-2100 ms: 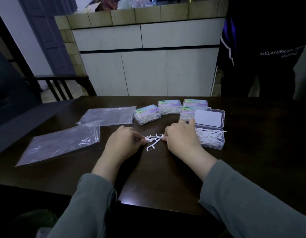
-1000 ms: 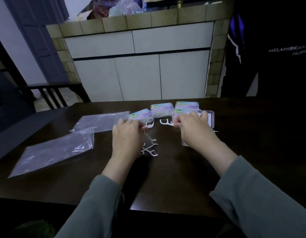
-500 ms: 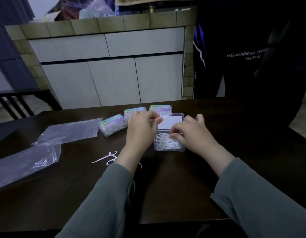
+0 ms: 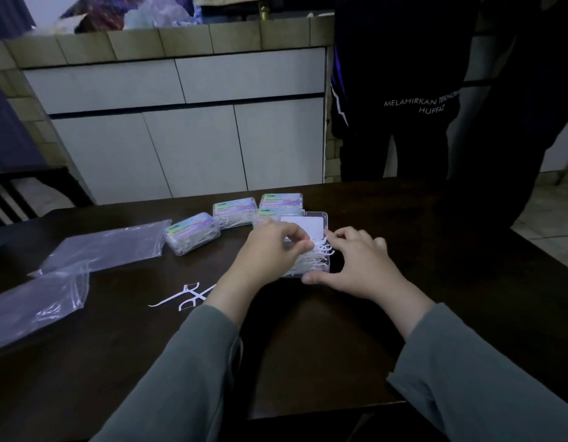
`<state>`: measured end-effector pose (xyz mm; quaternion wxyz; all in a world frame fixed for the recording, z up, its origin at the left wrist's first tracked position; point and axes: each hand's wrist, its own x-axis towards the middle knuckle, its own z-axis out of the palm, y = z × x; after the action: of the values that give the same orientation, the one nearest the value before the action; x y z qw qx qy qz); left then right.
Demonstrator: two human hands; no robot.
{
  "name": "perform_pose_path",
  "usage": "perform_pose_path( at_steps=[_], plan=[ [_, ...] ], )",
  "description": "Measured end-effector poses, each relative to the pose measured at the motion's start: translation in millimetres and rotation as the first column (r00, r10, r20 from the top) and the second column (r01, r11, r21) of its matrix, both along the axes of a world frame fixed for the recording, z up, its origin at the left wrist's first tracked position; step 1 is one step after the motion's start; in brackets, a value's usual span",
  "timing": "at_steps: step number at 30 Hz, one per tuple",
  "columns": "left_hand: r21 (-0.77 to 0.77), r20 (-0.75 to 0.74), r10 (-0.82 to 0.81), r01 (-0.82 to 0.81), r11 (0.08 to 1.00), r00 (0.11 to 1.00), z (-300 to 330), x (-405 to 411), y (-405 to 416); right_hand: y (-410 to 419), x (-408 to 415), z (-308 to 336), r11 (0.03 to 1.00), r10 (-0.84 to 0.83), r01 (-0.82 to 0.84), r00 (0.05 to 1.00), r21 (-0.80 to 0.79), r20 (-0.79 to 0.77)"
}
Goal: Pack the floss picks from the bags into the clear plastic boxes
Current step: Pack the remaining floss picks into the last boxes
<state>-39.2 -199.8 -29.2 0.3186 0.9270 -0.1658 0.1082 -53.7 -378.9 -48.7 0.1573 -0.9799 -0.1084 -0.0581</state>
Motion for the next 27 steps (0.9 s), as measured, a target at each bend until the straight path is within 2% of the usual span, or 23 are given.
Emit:
perform_pose_path(
  at_steps=[4, 7, 11, 17, 20, 22, 24, 27],
  plan=[
    [0.165, 0.057, 0.002, -0.011, 0.986, 0.998, -4.1, 1.8, 0.4, 5.8, -3.0, -5.2, 1.0, 0.026, -0.027, 0.999, -0.008, -0.048],
    [0.135, 0.028, -0.007, 0.003, 0.991, 1.0, -0.9, -0.6, 5.9, 5.3, -3.7, -4.0, 0.993, 0.082, -0.074, 0.993, 0.092, -0.085],
    [0.03, -0.046, -0.035, 0.036, 0.999, 0.998, 6.0, -5.0, 18.6, -3.9, 2.4, -4.4, 0.971, 0.034, -0.003, 0.991, 0.237, -0.126],
    [0.089, -0.131, -0.011, 0.023, 0.996, 0.991, 8.2, -6.1, 23.2, -10.5, 11.1, -10.4, 0.958, 0.004, 0.041, 0.988, 0.284, -0.158],
    [0.084, -0.021, -0.03, 0.032, 0.996, 0.999, 8.8, -6.2, 14.1, -11.0, 14.2, -14.4, 0.954, -0.003, 0.052, 0.987, 0.294, -0.163],
    [0.102, 0.072, -0.102, 0.094, 0.99, 0.992, 5.7, -4.8, 2.4, -11.1, 12.1, -13.0, 0.955, 0.006, 0.041, 0.988, 0.294, -0.154],
    [0.16, 0.074, -0.174, 0.16, 0.974, 0.982, 3.3, -4.9, -11.1, -10.4, 8.2, -8.4, 0.955, 0.032, 0.007, 0.991, 0.296, -0.127],
    [0.242, 0.101, -0.193, 0.164, 0.956, 0.976, -2.9, -1.3, -21.2, -9.1, 3.2, -3.0, 0.951, 0.055, -0.021, 0.993, 0.308, -0.102]
  ],
)
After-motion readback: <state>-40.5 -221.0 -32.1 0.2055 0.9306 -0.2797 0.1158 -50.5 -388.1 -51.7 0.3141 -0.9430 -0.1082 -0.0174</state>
